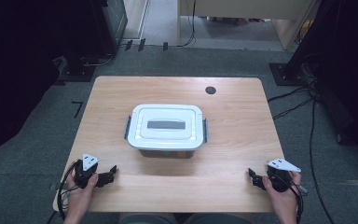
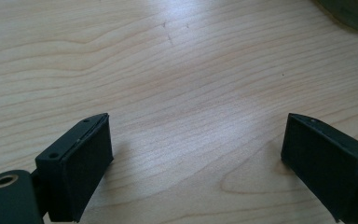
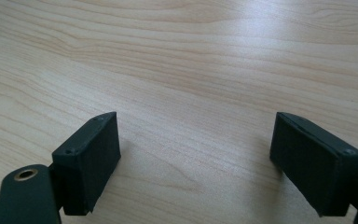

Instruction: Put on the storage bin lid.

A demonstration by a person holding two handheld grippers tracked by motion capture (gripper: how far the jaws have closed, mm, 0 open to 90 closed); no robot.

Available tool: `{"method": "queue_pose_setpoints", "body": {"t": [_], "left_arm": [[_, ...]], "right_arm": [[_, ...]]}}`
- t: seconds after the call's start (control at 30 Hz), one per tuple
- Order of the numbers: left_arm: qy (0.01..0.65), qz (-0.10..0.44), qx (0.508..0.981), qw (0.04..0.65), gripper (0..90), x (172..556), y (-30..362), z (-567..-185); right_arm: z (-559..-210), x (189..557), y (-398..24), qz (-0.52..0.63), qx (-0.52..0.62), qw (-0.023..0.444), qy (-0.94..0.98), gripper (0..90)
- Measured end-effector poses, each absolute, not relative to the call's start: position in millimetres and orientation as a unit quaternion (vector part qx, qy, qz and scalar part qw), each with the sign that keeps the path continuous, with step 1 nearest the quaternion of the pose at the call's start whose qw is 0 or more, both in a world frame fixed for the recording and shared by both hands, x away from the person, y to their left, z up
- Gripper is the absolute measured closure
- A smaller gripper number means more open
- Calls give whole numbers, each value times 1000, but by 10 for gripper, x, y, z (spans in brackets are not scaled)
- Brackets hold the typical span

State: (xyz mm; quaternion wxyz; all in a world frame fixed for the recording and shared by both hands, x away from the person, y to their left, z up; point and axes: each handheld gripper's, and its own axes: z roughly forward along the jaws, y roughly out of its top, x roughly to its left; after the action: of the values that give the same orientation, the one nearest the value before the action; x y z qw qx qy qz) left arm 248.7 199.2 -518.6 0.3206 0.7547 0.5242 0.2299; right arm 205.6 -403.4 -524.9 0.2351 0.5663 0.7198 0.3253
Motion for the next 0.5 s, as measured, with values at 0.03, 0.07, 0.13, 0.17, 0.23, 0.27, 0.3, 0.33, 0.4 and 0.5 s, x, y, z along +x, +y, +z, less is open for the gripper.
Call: {"method": "queue_pose_setpoints", "body": {"t": [0.03,0.07,0.13,0.17,0.23,0.27,0.3,0.33,0.4,0.5], "left_arm": [[526,226,754,322,83,2493,1998,-5187],[526,227,754,321,81,2494,1996,-5188],[525,227,755,321,80,2500,1986,-5187],[526,227,754,321,81,2501,1978,-5187],[526,226,754,321,80,2506,1972,-5188],[526,226,754,321,80,2509,1971,-5188],[526,226,754,321,78,2513,1969,-5187],[528,226,754,320,75,2517,1963,-5188],[531,228,752,319,70,2520,1953,-5188],[530,228,752,319,70,2520,1954,-5188]], "right_arm": [[-5249,2056,-4032,325,567,235,720,155],[-5249,2056,-4031,325,567,236,719,154],[-5250,2057,-4025,324,568,236,719,150],[-5250,2058,-4022,324,569,237,718,148],[-5250,2059,-4020,323,569,237,718,143],[-5250,2060,-4021,322,571,237,717,129],[-5251,2064,-4022,321,574,237,715,113],[-5252,2068,-4023,318,577,237,714,101],[-5254,2073,-4015,312,586,240,709,68],[-5254,2069,-3984,306,593,248,702,64]]}}
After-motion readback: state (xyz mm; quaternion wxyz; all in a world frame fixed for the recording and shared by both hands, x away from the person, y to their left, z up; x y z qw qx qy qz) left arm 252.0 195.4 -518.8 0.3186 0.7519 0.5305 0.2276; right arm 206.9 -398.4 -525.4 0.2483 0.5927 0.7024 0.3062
